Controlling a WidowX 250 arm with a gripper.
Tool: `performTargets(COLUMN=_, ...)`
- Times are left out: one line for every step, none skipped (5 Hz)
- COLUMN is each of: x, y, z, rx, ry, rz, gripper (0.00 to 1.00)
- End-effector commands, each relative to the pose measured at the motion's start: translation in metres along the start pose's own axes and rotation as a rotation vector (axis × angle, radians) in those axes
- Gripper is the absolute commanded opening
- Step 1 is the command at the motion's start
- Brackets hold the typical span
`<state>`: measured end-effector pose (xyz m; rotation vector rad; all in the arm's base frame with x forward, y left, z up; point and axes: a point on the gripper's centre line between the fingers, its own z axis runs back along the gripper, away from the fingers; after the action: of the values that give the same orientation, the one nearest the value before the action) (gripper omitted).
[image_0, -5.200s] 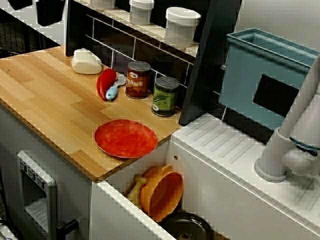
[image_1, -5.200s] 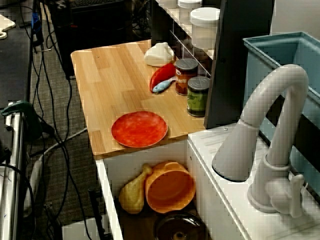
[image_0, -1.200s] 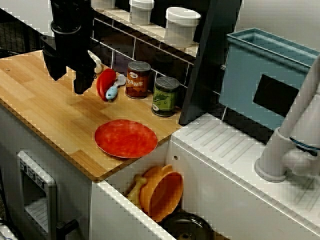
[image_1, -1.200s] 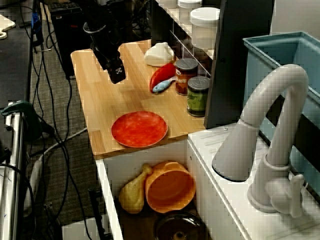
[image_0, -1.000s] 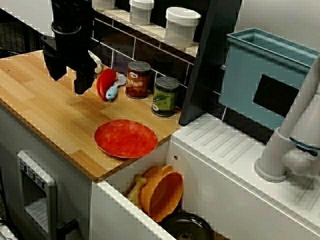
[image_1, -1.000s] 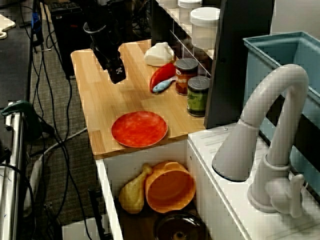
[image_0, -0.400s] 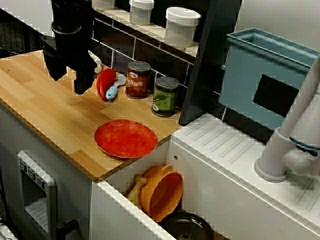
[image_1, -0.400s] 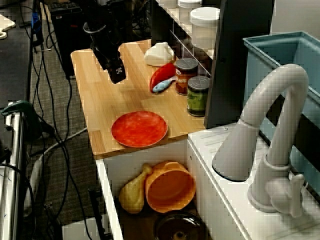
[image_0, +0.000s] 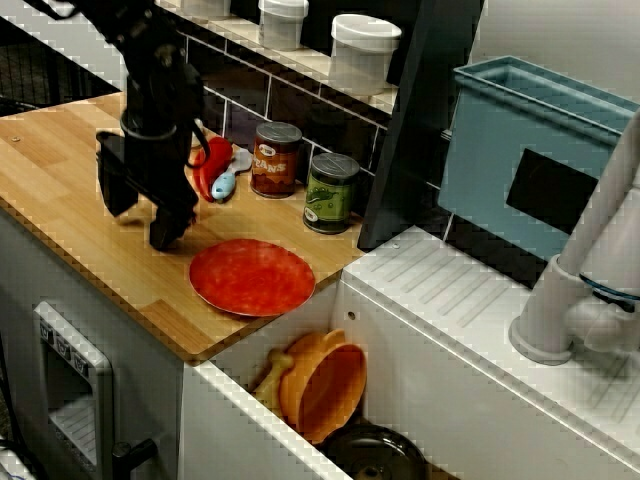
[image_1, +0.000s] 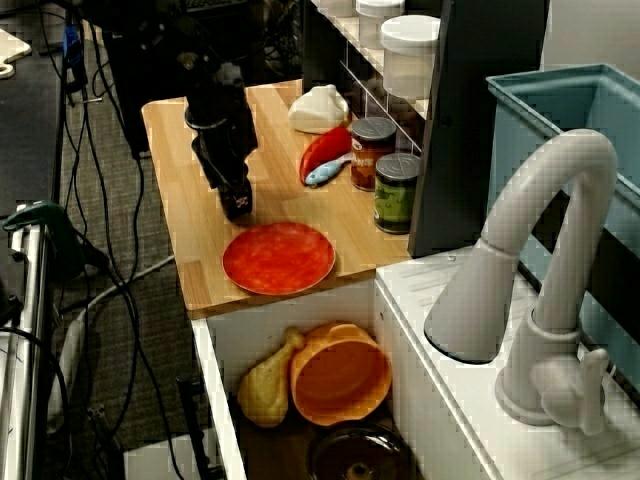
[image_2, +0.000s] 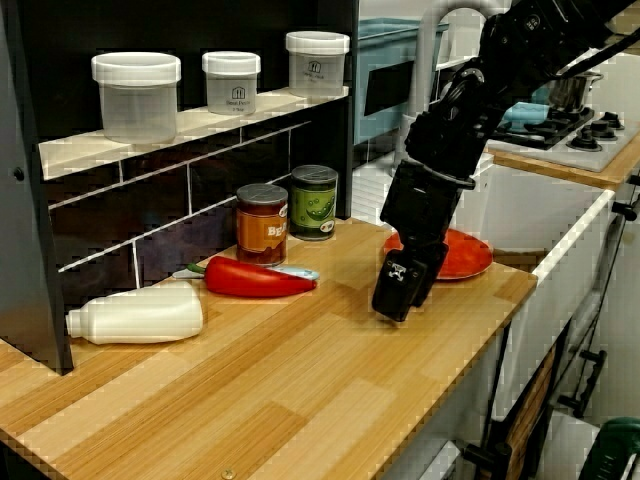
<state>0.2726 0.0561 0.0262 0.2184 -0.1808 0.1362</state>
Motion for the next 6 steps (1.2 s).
performTargets(x=0.006, y=0.002, z=-0.005, rx=0.029, ry=0.035, rz=-0.015, gripper=1.0)
performTargets(x=0.015, y=0.0, z=-0.005, rx=0.039, ry=0.065, rz=-0.015, gripper=1.0)
performTargets(x=0.032, y=-0.006, z=0.013, rx=0.056, ry=0.116, rz=-0.016, gripper=1.0)
performTargets(x=0.044, y=-0.003, z=0.028, rx=0.059, ry=0.157, rz=-0.017, gripper=1.0)
performTargets(x=0.048, y=-0.001, z=0.033, rx=0.079, ry=0.178, rz=-0.041, gripper=1.0)
performTargets(x=0.049, y=0.005, z=0.044, rx=0.054, ry=0.189, rz=-0.046, gripper=1.0)
